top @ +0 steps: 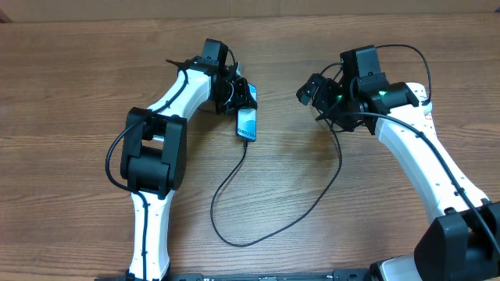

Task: Plug charger to phone and switch on socket
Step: 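Lower the phone flat onto the table with the left gripper, then open the left gripper, release the phone, and lift away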

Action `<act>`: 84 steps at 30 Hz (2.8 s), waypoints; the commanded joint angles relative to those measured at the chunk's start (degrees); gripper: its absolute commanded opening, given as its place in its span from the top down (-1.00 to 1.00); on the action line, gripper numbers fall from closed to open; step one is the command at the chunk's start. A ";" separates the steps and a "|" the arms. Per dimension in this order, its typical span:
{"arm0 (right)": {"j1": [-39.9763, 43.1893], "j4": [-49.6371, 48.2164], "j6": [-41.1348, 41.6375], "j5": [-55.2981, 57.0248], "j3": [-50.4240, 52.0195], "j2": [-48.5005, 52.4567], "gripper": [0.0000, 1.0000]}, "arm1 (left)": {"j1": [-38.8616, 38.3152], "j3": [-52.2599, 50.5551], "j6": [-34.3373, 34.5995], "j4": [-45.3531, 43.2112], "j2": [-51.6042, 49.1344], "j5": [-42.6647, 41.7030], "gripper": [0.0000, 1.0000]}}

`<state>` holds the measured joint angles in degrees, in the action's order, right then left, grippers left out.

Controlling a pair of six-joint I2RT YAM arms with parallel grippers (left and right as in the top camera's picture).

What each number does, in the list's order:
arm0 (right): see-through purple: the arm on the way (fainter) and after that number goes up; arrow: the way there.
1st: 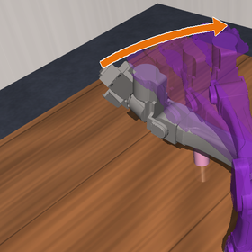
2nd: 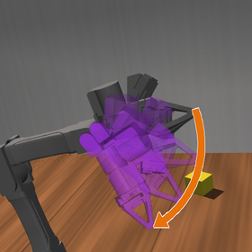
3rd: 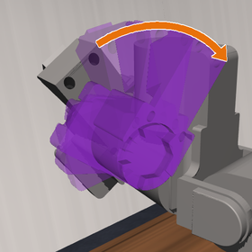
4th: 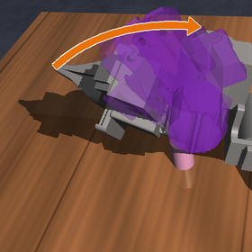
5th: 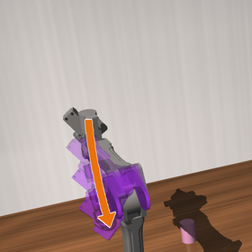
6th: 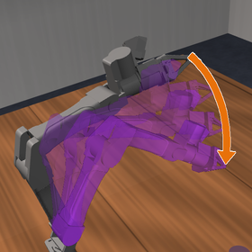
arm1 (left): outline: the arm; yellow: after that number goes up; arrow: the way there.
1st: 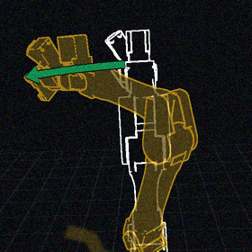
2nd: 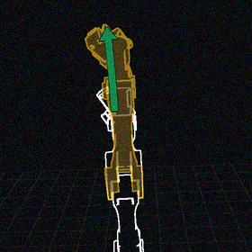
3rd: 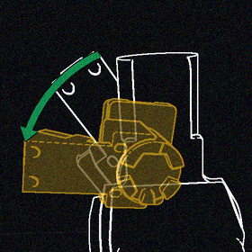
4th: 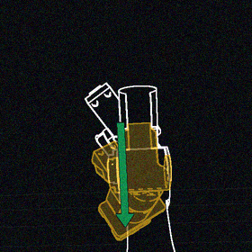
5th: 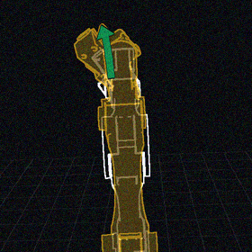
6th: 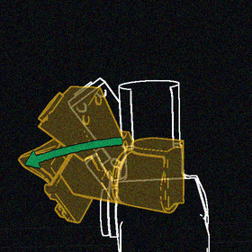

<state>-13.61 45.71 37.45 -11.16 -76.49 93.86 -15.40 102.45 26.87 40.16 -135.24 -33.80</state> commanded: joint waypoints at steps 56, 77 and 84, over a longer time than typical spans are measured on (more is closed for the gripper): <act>-0.31 0.15 -0.46 1.05 -0.37 -1.44 -1.00 | 0.09 0.81 -0.07 3.17 0.66 4.44 -0.99; -0.31 0.13 -0.46 1.05 -0.35 -1.44 -1.00 | 0.07 0.81 0.15 7.02 0.66 12.00 -0.99; -0.31 0.35 -0.48 1.57 -0.35 -1.44 -1.00 | 0.11 0.83 0.15 7.50 0.68 15.10 -0.99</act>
<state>-13.61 46.06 37.45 -10.90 -76.49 93.86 -15.46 104.31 27.07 46.50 -132.73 -26.68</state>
